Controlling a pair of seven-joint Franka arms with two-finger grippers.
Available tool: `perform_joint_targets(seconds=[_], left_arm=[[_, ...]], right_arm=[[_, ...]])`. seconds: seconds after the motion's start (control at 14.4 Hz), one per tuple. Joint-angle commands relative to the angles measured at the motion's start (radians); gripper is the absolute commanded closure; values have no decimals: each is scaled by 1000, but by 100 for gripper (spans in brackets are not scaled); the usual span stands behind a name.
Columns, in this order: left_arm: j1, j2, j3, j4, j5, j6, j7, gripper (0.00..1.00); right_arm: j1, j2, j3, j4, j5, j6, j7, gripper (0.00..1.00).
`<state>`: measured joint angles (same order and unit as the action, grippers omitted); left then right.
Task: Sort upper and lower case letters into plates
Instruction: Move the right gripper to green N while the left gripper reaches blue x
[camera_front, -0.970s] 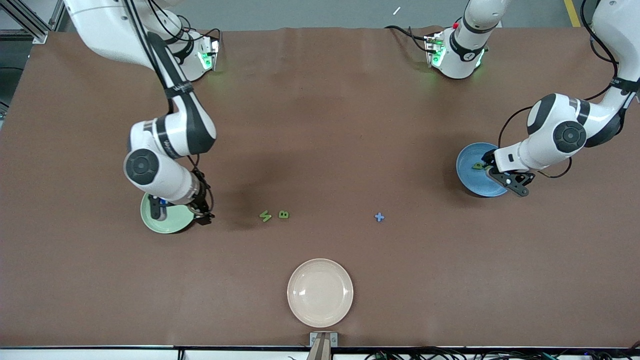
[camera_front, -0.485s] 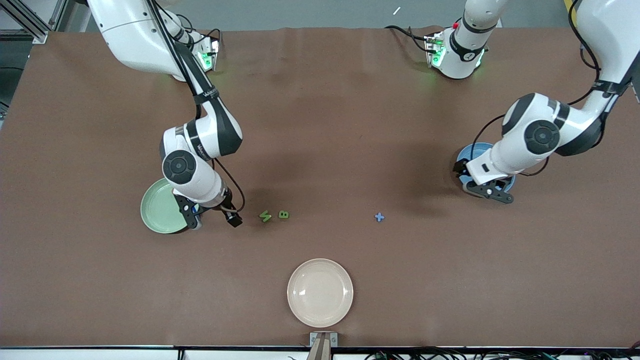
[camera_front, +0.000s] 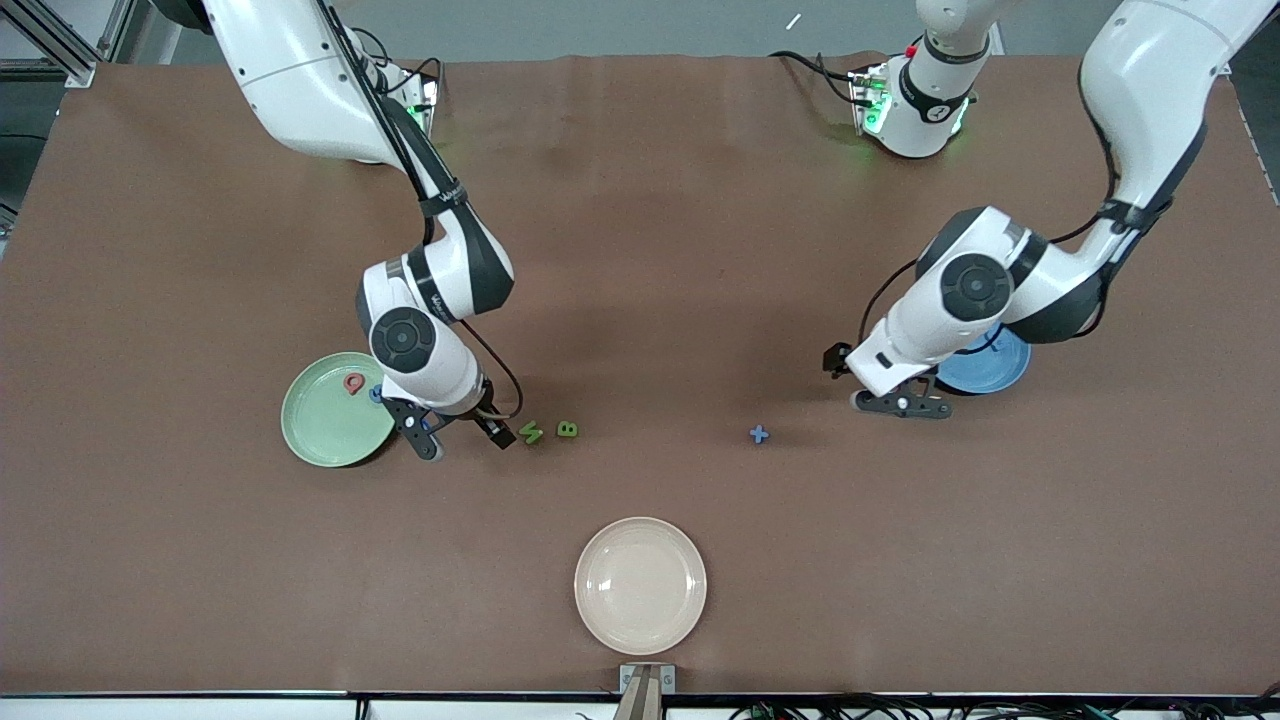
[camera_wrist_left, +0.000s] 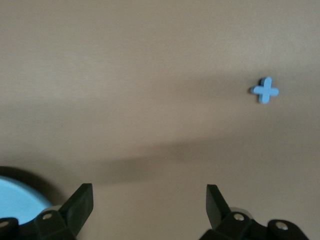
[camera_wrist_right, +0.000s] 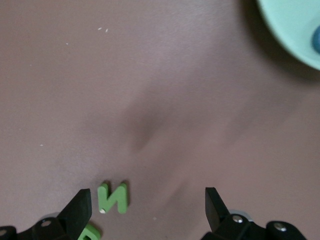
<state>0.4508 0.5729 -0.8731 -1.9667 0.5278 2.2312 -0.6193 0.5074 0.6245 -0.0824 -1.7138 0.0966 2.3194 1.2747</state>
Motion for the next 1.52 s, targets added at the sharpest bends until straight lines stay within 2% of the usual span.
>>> perform_joint_targets(seconds=[0.0,0.14,0.42,0.62,0.97,1.18,1.46], left_arm=[[-189,79,121,126,-8,-25,-132,1],[-263,126,152,193,-5,-25,-213,1],[-369,186,206,281,-8,-19,-235,1],[-434,228,265,321,-11,-8,-237,1],[-457,277,275,368,-9,1,-254,3],[-463,304,276,394,-5,31,-254,16],[-491,312,316,413,-8,39,-255,27]], right_arm=[[17,64,-8,77,-4,-9,32,0],[28,92,-8,97,-3,-9,51,0],[42,150,-10,151,-9,-11,115,1],[48,162,-10,161,-8,-12,123,13],[56,164,-8,160,8,-20,176,37],[62,164,-8,154,8,-18,196,42],[66,165,-8,154,8,-11,222,46]])
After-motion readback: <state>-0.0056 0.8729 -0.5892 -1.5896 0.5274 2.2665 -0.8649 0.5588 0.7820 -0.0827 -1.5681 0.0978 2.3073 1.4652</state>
